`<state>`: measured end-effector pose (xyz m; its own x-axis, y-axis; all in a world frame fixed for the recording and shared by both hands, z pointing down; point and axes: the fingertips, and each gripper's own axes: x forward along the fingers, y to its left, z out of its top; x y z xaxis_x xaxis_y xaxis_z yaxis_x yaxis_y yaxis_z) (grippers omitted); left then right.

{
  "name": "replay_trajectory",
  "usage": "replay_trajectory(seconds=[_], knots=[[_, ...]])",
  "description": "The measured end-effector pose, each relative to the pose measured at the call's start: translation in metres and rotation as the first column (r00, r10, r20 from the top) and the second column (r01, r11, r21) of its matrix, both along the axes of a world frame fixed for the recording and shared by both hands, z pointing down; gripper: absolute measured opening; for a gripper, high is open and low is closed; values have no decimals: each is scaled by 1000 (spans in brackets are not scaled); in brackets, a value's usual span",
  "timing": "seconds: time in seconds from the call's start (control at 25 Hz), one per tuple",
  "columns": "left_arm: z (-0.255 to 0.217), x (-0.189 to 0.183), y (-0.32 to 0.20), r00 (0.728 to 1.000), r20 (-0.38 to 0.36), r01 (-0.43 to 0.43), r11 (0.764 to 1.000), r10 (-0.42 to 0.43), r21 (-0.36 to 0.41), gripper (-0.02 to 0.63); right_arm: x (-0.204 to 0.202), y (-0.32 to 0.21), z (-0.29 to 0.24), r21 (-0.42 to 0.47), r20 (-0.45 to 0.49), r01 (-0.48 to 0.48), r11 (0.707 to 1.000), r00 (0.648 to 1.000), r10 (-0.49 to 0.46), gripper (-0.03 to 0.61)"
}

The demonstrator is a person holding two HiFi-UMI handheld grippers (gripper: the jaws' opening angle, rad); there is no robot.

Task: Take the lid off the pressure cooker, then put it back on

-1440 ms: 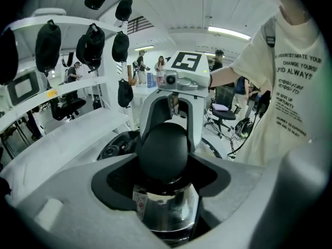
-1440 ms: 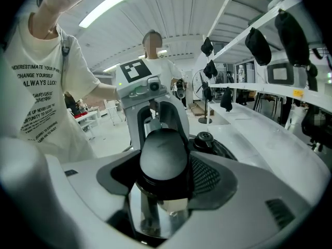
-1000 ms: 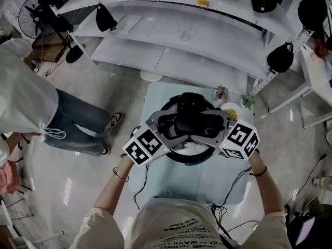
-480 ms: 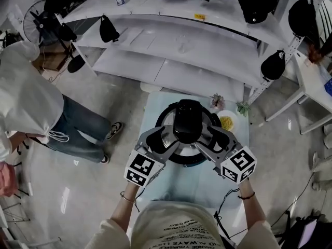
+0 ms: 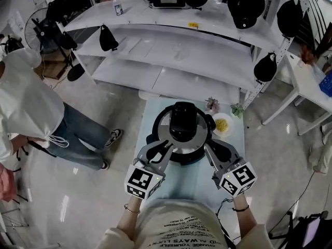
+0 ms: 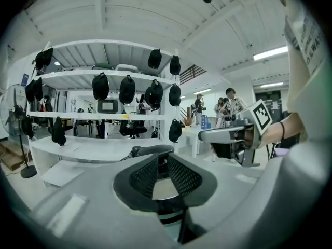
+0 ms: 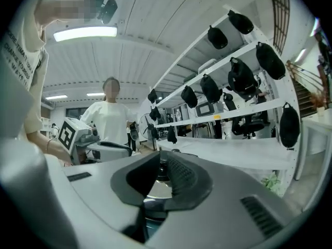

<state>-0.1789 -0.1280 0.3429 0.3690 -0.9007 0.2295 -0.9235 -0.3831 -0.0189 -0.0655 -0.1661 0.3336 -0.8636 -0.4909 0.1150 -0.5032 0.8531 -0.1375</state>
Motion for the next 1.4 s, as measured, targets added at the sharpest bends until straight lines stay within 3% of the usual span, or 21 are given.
replay_trajectory(seconds=[0.24,0.64,1.4], knots=[[-16,-1,13,999,8,35,997,-35,64,38,27,7,-10,30,47,-80,996,996,78,20],[-22,-9,22,998,-2,59,994,-59,87,29,52,13,-24,66,84,-158,985,985,152,6],[-26,-12,26,998,25,57,995,-59,86,26,54,20,-28,86,98,-175,981,981,167,5]])
